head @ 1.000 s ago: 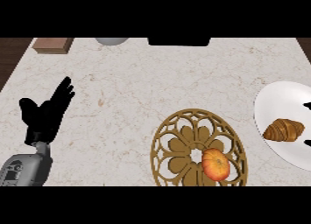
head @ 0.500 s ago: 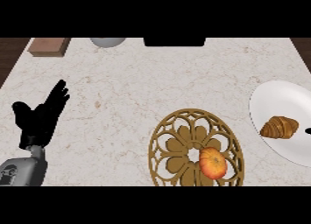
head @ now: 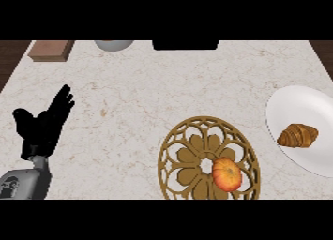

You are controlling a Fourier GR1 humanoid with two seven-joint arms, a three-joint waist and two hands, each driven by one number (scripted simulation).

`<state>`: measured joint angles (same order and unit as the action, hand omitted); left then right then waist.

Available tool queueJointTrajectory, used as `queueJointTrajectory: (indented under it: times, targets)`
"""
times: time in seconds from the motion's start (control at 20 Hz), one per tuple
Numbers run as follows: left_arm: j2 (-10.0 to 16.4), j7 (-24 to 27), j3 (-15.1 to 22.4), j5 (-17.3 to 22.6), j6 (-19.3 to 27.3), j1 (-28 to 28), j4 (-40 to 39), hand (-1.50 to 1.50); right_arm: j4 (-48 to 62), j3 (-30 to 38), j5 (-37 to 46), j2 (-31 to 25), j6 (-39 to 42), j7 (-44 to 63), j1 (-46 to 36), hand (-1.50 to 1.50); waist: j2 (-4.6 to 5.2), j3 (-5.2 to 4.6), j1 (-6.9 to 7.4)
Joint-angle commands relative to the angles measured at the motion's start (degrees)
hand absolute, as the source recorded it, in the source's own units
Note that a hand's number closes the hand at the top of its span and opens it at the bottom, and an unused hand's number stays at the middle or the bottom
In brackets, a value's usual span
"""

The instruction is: Pick the croissant from the placemat and place it in the plate

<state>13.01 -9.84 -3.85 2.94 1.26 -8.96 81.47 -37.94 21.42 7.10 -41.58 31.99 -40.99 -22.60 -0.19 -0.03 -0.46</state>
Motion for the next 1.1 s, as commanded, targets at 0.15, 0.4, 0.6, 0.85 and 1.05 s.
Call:
queueJointTrajectory:
  times: [0.15, 0.4, 0.6, 0.85, 1.05]
  targets:
    - [-0.8, 0.6, 0.9, -0.7, -0.2, 0.8, 0.2, 0.00, 3.7, 0.3, -5.4, -4.5, 15.2, -4.0, -0.3, -1.50, 0.32, 0.14, 1.02]
    - [1.6, -0.3, -2.1, 0.8, -1.1, -3.1, -2.0, 0.00, 6.1, 0.1, -6.9, -7.4, 15.9, -8.7, 2.5, -1.50, 0.68, 0.30, 0.96]
    - [1.6, 0.7, -1.0, 0.7, -2.6, -1.4, -1.0, 0.00, 7.8, -1.4, -6.6, -8.6, 14.5, -9.5, 1.6, -1.50, 0.78, 0.37, 1.96]
    - [-0.7, -0.7, 0.7, -0.4, -0.4, -0.7, 1.6, 0.00, 9.7, -1.4, -8.0, -11.5, 14.0, -9.6, 0.9, -1.50, 0.67, 0.43, 2.36]
    - [-0.8, -0.4, 0.8, -0.8, -0.5, -1.7, 0.0, 0.00, 11.1, -3.8, -6.4, -11.2, 11.6, -10.9, 1.4, -1.50, 1.00, 0.49, 2.53]
